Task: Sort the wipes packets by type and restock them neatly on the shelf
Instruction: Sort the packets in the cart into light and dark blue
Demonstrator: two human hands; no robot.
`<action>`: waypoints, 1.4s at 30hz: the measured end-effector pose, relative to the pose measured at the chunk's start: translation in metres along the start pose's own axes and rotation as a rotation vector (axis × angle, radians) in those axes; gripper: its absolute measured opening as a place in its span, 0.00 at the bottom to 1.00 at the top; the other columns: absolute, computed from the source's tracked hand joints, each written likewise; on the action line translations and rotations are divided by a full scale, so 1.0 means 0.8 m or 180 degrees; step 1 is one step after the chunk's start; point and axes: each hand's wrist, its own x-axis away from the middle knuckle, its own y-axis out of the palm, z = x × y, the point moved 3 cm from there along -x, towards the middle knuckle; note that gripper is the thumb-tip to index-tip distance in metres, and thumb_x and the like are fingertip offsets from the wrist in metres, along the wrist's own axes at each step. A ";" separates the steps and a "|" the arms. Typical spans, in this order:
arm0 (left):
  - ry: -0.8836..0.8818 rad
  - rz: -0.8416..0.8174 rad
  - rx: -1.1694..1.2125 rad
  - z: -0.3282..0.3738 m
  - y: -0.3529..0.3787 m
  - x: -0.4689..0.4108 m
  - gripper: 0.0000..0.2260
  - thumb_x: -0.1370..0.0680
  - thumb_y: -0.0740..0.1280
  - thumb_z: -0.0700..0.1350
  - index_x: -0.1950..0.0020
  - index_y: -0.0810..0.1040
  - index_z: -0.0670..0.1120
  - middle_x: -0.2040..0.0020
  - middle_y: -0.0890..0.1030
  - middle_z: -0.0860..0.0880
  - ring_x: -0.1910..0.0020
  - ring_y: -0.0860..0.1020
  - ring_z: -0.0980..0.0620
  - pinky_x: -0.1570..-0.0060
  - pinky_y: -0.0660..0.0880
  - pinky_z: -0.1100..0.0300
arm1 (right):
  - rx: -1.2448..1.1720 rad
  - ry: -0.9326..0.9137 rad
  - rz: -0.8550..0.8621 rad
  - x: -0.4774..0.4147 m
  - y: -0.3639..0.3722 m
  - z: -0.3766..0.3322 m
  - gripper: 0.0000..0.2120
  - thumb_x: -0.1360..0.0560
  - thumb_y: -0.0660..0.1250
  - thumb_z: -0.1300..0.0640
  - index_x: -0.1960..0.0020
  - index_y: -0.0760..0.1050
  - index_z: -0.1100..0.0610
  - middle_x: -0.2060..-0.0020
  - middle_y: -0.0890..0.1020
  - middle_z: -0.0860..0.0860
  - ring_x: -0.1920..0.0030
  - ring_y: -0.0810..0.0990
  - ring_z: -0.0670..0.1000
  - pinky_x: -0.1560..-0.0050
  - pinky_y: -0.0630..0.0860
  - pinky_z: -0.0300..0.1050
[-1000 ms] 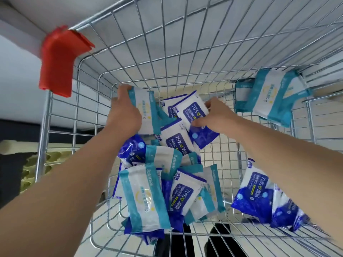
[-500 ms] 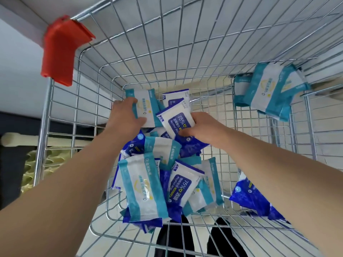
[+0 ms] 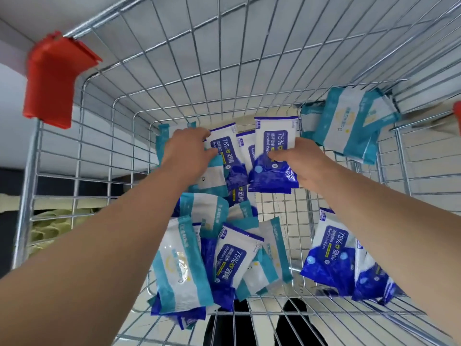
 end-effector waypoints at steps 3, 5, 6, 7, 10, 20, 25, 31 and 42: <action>0.0038 -0.0310 -0.0779 0.016 0.012 -0.028 0.22 0.25 0.67 0.58 0.36 0.73 0.48 0.39 0.77 0.44 0.38 0.71 0.42 0.41 0.69 0.49 | 0.0010 0.0046 -0.0117 -0.012 0.005 -0.002 0.15 0.31 0.74 0.63 0.45 0.78 0.56 0.51 0.84 0.57 0.52 0.83 0.58 0.47 0.79 0.60; -0.0042 -0.0501 -0.1123 0.022 0.017 -0.043 0.26 0.27 0.68 0.62 0.37 0.71 0.46 0.38 0.76 0.43 0.38 0.70 0.41 0.42 0.67 0.49 | 0.0116 0.0049 -0.0161 -0.019 0.007 -0.002 0.17 0.31 0.74 0.62 0.43 0.78 0.57 0.51 0.84 0.57 0.52 0.83 0.57 0.48 0.80 0.59; -0.0106 -0.0571 -0.1132 0.024 0.018 -0.049 0.29 0.28 0.70 0.62 0.36 0.70 0.45 0.38 0.75 0.43 0.37 0.70 0.40 0.41 0.67 0.49 | 0.0152 0.0049 -0.0175 -0.021 0.006 -0.002 0.17 0.31 0.74 0.62 0.43 0.78 0.57 0.51 0.84 0.57 0.52 0.83 0.57 0.48 0.80 0.58; -0.0162 -0.0629 -0.1071 0.025 0.019 -0.053 0.30 0.29 0.71 0.62 0.36 0.70 0.45 0.37 0.75 0.43 0.37 0.70 0.40 0.40 0.67 0.49 | 0.0169 0.0049 -0.0197 -0.023 0.006 -0.002 0.17 0.30 0.74 0.62 0.43 0.78 0.58 0.51 0.84 0.57 0.52 0.83 0.57 0.47 0.80 0.58; -0.0119 -0.0813 -0.1046 0.024 0.021 -0.056 0.26 0.28 0.71 0.61 0.35 0.74 0.49 0.36 0.75 0.47 0.37 0.72 0.43 0.36 0.67 0.48 | 0.0197 0.0115 -0.0257 -0.024 0.003 0.001 0.16 0.30 0.74 0.62 0.43 0.78 0.59 0.51 0.84 0.58 0.51 0.83 0.58 0.46 0.79 0.59; -0.0116 -0.0774 0.2077 0.085 -0.033 -0.004 0.11 0.24 0.71 0.43 0.46 0.72 0.45 0.54 0.80 0.49 0.64 0.80 0.54 0.62 0.81 0.56 | -0.0479 -0.0003 -0.0614 0.018 -0.050 -0.028 0.14 0.26 0.69 0.65 0.42 0.76 0.57 0.47 0.83 0.57 0.47 0.83 0.56 0.44 0.78 0.58; -0.0077 -0.1301 0.2684 0.137 -0.025 0.062 0.11 0.20 0.65 0.42 0.38 0.75 0.46 0.48 0.83 0.47 0.56 0.84 0.53 0.57 0.81 0.59 | -0.0155 -0.0133 -0.0920 0.071 -0.114 -0.029 0.15 0.25 0.65 0.68 0.39 0.76 0.59 0.47 0.83 0.56 0.47 0.83 0.56 0.46 0.79 0.56; -0.0349 -0.1826 0.2624 0.189 0.051 0.139 0.12 0.24 0.71 0.44 0.42 0.78 0.44 0.51 0.85 0.44 0.55 0.84 0.48 0.52 0.82 0.52 | 0.0523 0.0163 -0.1160 0.133 -0.195 0.027 0.13 0.28 0.68 0.67 0.44 0.78 0.60 0.49 0.84 0.58 0.49 0.83 0.57 0.42 0.76 0.53; -0.0360 -0.1942 0.1549 0.217 0.162 0.174 0.13 0.27 0.74 0.49 0.48 0.80 0.44 0.60 0.80 0.46 0.67 0.73 0.52 0.68 0.69 0.62 | 0.3279 -0.0565 -0.0239 0.157 -0.247 0.084 0.10 0.36 0.76 0.59 0.59 0.76 0.58 0.65 0.79 0.52 0.64 0.76 0.53 0.66 0.70 0.43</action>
